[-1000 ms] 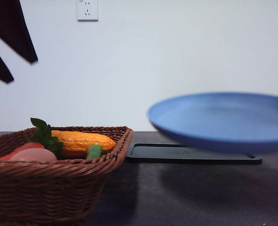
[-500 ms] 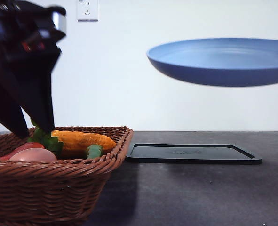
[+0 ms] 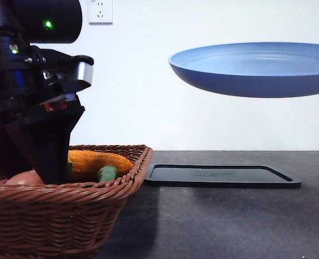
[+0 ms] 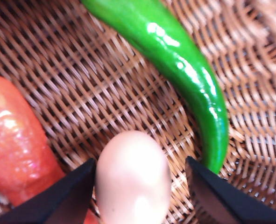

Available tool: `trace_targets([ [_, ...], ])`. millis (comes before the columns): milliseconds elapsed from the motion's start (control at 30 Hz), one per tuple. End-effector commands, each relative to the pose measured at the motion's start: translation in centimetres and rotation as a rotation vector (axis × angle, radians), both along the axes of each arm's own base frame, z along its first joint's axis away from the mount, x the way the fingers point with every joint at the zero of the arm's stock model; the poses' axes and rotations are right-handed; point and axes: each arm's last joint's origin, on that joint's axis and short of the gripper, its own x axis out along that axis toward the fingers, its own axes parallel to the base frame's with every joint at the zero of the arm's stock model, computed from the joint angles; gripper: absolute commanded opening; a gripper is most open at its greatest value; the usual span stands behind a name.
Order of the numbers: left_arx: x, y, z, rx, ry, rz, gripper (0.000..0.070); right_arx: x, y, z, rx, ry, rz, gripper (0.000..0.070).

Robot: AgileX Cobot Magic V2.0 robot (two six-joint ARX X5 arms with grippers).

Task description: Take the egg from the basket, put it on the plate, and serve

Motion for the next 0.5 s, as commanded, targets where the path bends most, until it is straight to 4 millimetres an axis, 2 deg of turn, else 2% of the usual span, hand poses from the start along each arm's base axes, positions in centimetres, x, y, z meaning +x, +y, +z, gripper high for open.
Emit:
trace_targets([
  [0,0.28,-0.49,-0.03,-0.001,-0.013,-0.022,0.0390,0.16,0.05,0.70,0.000,-0.033,0.011,0.0000],
  [67,0.28,-0.49,-0.07,0.003,-0.013,-0.030,0.0382,0.16,0.05,0.70,0.000,-0.033,0.012,0.0000],
  [300,0.13,-0.38,-0.13,0.017,-0.001,-0.046,0.0258,0.16,0.05,0.70,-0.002,-0.035,0.013,0.0000],
  [467,-0.24,-0.10,-0.26,0.048,0.035,-0.060,0.0254,0.16,0.05,0.70,-0.001,-0.035,0.013,0.0000],
])
